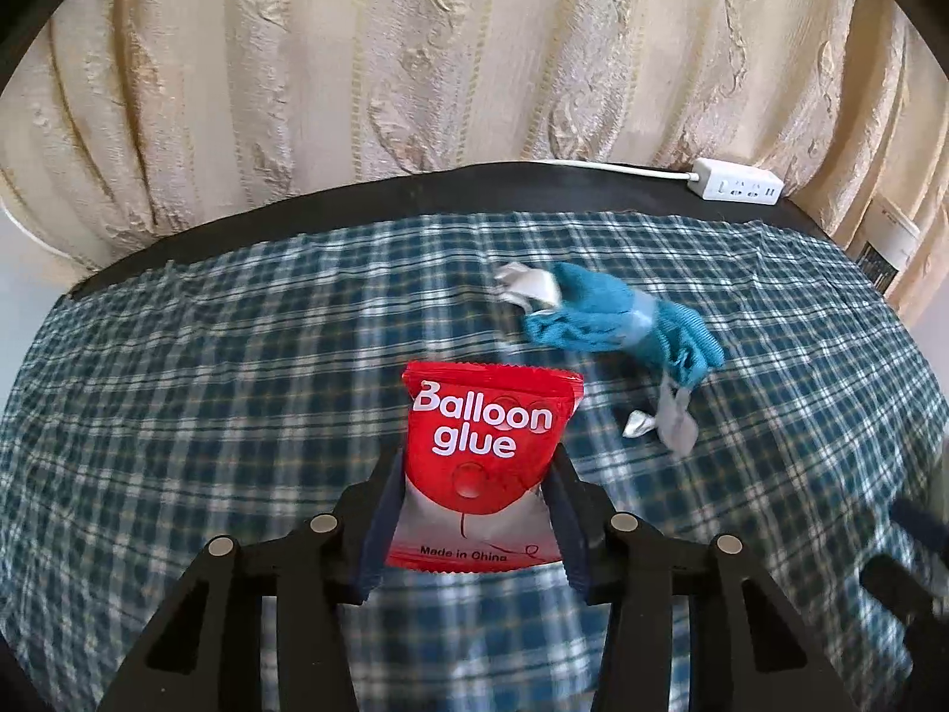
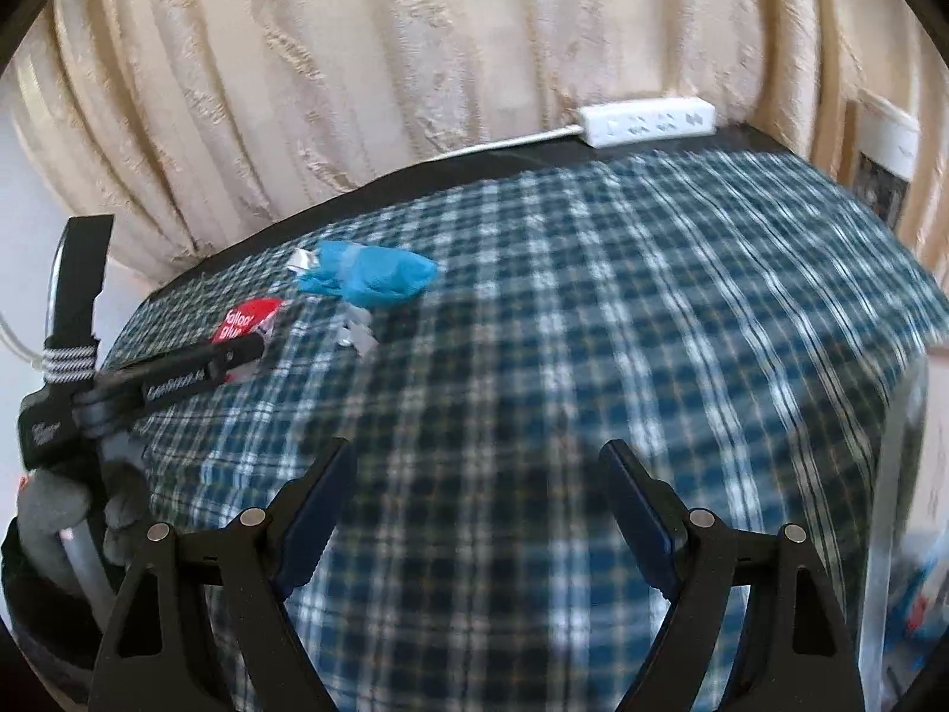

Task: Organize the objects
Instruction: 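Grasp the red Balloon glue packet with the left gripper, then grasp the teal cloth with the right gripper while the left holds the glue packet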

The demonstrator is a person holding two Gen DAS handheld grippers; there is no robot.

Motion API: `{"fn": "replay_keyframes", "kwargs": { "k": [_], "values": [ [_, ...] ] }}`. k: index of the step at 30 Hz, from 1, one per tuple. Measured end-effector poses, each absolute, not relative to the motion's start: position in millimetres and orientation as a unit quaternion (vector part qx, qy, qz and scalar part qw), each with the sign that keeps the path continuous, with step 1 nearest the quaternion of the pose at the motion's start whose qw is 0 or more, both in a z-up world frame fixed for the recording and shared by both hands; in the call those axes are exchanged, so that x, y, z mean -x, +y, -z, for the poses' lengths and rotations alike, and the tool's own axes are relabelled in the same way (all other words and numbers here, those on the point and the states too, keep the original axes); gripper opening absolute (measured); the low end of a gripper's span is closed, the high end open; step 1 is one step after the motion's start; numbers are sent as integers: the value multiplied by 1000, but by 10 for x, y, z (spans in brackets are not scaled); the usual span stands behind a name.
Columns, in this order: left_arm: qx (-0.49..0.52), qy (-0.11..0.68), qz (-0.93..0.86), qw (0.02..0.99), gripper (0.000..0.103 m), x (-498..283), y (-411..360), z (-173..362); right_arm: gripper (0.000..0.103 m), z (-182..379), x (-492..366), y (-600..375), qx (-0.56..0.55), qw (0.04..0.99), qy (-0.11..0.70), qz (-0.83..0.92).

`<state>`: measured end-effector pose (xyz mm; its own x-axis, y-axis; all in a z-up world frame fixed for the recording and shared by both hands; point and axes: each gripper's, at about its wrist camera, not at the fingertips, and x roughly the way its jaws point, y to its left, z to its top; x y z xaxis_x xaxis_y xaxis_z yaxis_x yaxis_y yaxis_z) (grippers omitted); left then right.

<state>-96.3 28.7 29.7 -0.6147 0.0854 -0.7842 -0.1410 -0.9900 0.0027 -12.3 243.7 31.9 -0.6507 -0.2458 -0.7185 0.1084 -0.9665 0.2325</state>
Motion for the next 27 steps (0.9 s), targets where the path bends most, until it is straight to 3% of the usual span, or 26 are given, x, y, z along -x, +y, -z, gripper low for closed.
{"fn": "replay_keyframes", "kwargs": {
  "k": [13, 27],
  "values": [
    [426, -4, -903, 60, 49, 779, -72, -366, 85, -357, 893, 1806, -391, 145, -16, 909],
    [436, -24, -898, 57, 49, 819, -182, -317, 85, -286, 1697, 1569, -391, 180, -20, 902]
  ]
}}
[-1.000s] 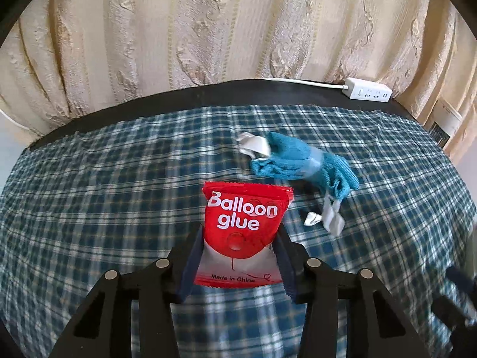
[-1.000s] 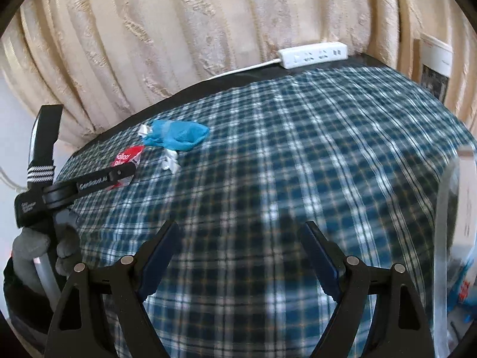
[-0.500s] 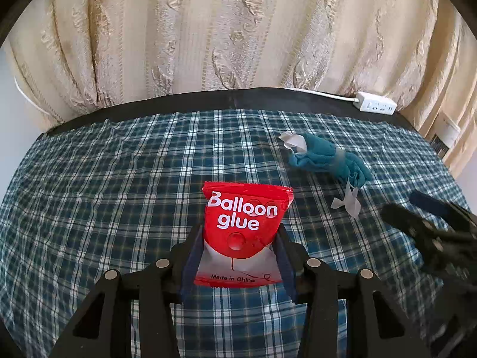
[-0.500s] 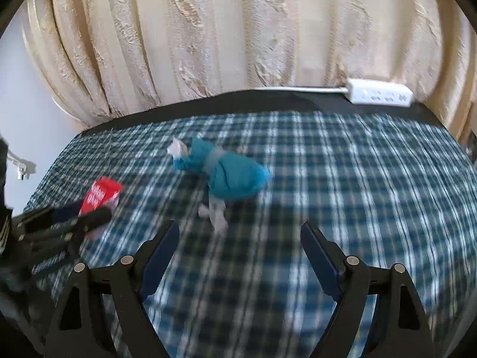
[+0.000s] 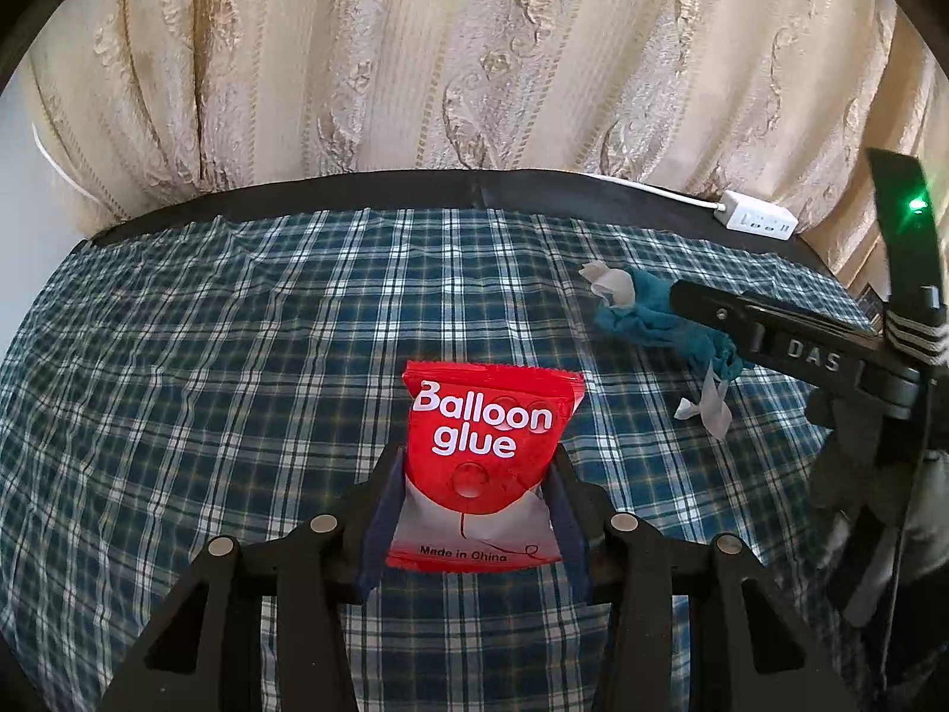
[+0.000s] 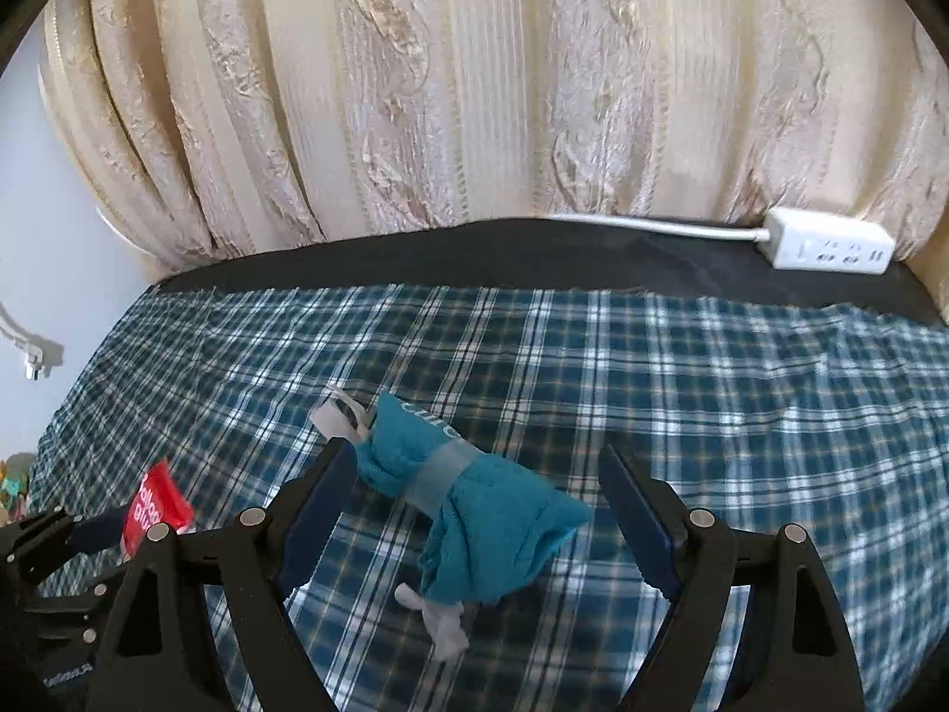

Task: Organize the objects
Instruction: 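Grasp the teal cloth with the right gripper while the left holds the glue packet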

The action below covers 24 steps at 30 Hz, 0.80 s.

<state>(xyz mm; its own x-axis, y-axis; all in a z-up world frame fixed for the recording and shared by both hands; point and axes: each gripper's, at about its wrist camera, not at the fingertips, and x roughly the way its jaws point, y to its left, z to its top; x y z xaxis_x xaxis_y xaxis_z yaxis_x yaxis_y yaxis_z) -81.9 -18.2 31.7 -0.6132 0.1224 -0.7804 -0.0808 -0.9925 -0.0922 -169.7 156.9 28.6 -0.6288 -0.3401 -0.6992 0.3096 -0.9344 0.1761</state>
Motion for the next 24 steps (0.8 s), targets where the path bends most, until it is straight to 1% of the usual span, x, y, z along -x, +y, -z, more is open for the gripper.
{"fn": "replay_keyframes", "kwargs": {
  "k": [7, 13, 18, 24],
  "values": [
    [439, -23, -896, 56, 49, 837, -180, -293, 85, -101, 1800, 1630, -424, 212, -54, 879],
    [440, -25, -896, 55, 49, 840, -194, -291, 85, -63, 1709, 1582, -435, 227, -47, 870],
    [439, -27, -896, 54, 49, 838, -200, -295, 84, -72, 1643, 1488, -437, 218, -30, 872],
    [441, -26, -896, 54, 49, 840, -200, -287, 78, -39, 1641, 1434, -429, 196, -7, 882]
  ]
}}
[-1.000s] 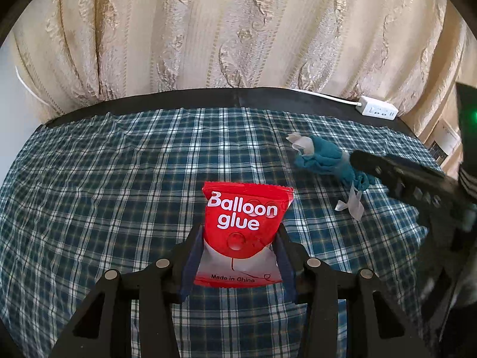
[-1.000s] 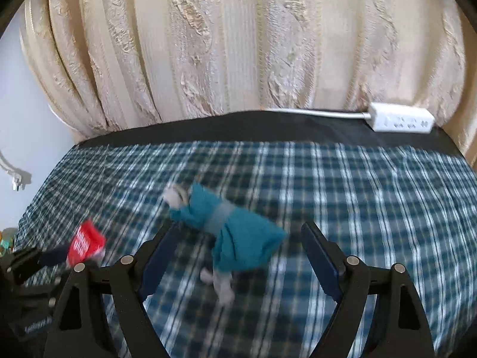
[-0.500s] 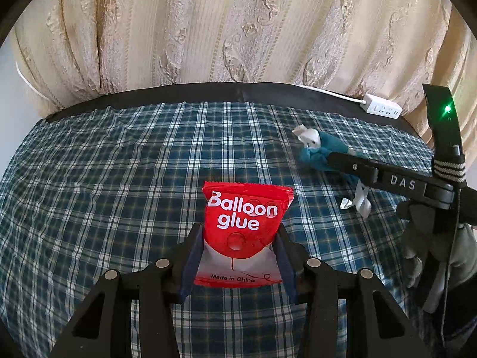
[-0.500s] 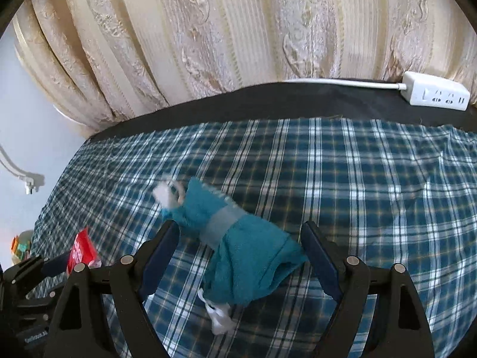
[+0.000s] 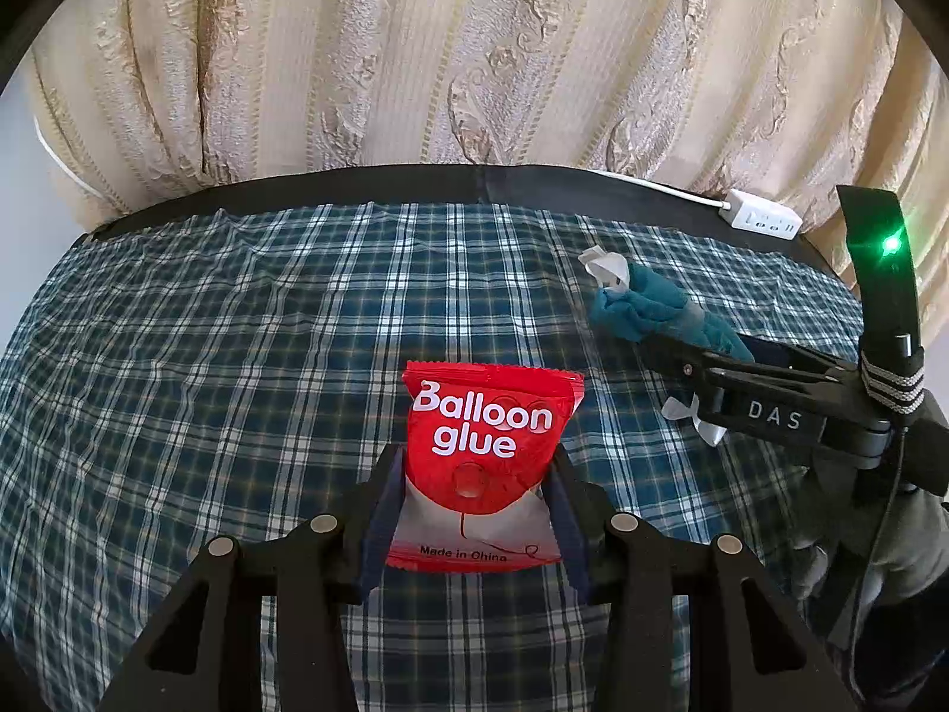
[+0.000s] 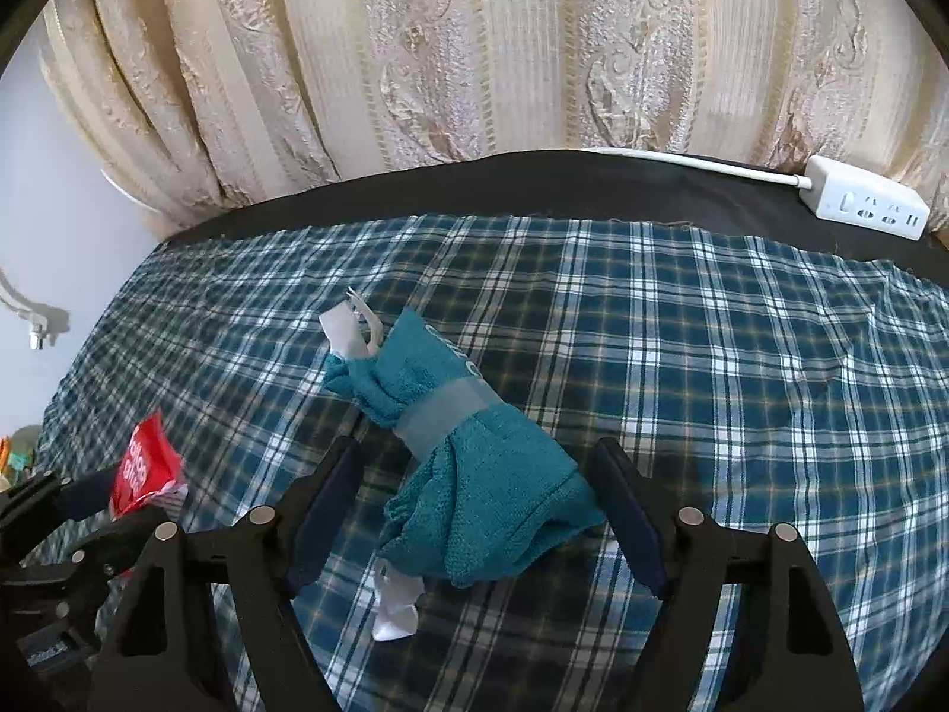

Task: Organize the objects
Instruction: 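Grasp the teal cloth with the right gripper while the left holds the glue packet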

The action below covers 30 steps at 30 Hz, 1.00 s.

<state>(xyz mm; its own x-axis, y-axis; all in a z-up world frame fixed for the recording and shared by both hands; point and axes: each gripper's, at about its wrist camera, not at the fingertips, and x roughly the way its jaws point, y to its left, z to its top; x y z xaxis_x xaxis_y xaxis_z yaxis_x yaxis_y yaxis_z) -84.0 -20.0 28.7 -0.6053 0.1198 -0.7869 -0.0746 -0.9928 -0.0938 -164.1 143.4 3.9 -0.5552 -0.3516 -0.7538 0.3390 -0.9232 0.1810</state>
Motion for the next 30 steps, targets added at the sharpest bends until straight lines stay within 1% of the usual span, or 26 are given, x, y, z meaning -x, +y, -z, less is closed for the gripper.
{"fn": "replay_keyframes", "kwargs": {
  "k": [7, 8, 9, 12, 17, 23, 30],
  "values": [
    [443, -25, -895, 53, 49, 835, -185, -271, 77, -38, 1654, 1425, -427, 192, -2, 884],
    [443, -25, -895, 53, 49, 835, -185, -272, 71, -37, 1651, 1421, -426, 189, -1, 885],
    [443, -25, -895, 53, 49, 832, -184, -272, 63, -39, 1647, 1418, -425, 187, 1, 886],
    [443, -25, -895, 53, 49, 834, -186, -273, 56, -43, 1632, 1424, -426, 191, -2, 884],
    [442, -25, -895, 55, 49, 832, -188, -279, 54, -58, 1554, 1426, -428, 192, -7, 883],
    [437, -25, -897, 59, 49, 787, -160, -315, 54, -159, 1371, 1537, -429, 195, -40, 881],
    [431, -21, -899, 72, 49, 703, -61, -370, 54, -281, 1069, 1761, -424, 177, -74, 885]
  ]
}}
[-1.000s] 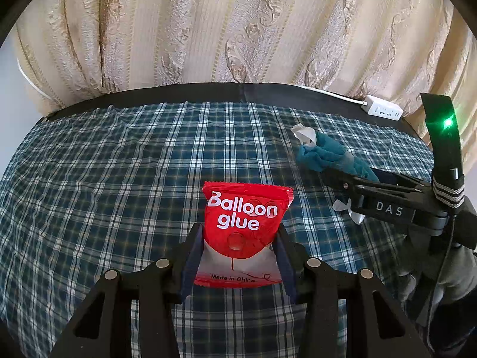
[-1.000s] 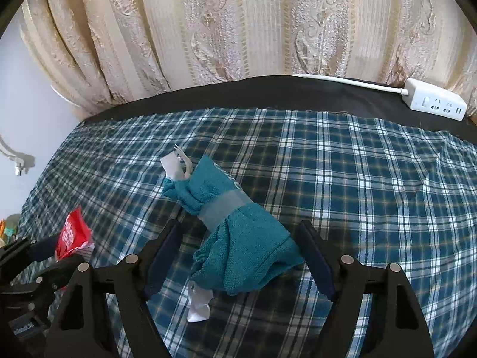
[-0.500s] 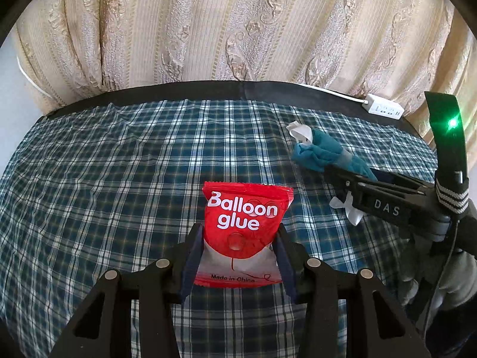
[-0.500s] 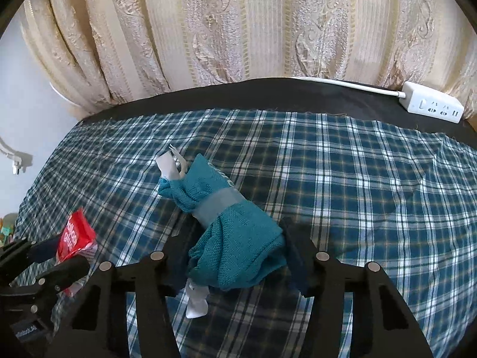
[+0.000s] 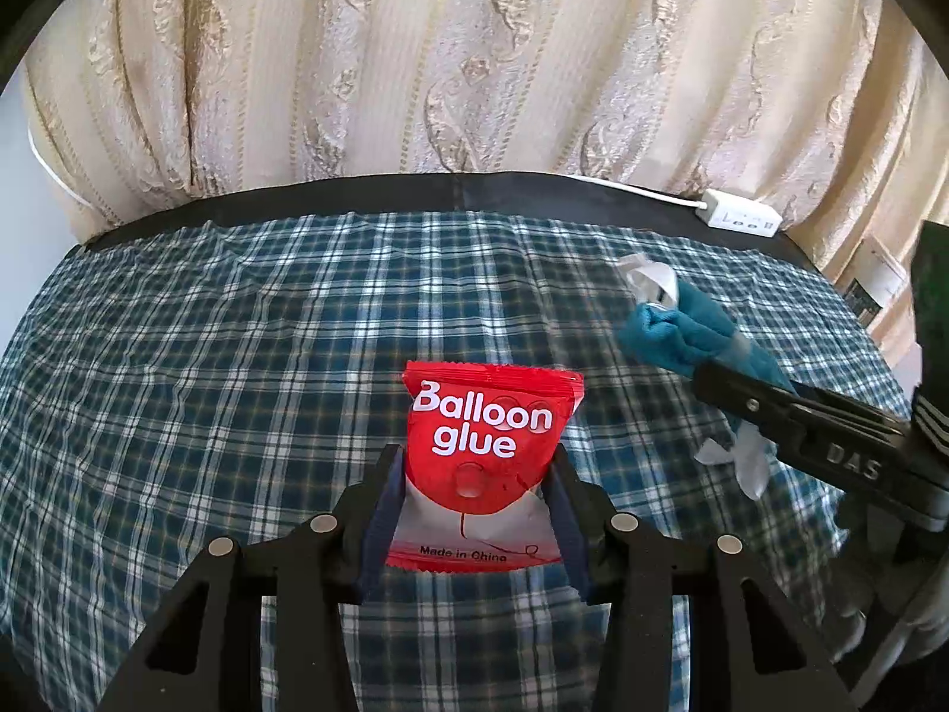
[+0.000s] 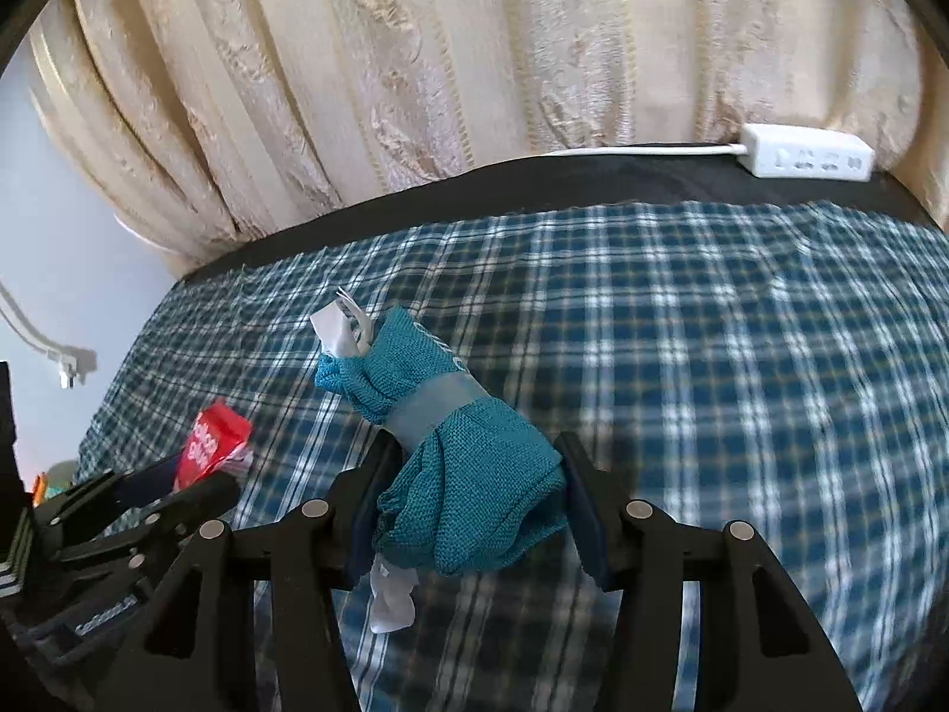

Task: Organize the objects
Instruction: 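Carry the teal cloth into the bowl and open the right gripper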

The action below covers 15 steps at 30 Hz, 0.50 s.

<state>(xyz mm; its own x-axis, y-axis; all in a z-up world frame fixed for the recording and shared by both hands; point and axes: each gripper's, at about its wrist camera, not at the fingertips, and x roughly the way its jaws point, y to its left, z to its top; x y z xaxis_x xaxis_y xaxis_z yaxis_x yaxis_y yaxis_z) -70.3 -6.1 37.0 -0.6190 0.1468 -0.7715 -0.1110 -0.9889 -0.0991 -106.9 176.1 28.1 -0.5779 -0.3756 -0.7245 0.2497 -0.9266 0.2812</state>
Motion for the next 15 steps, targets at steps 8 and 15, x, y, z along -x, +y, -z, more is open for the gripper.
{"fn": "replay_keyframes", "kwargs": {
  "k": [8, 15],
  "values": [
    [424, -8, -900, 97, 49, 599, 106, -414, 54, -435, 675, 2065, -406, 151, -111, 895],
    [419, 9, -900, 118, 49, 507, 268, -435, 54, -617, 252, 2447, -374, 113, -142, 909]
  ]
}}
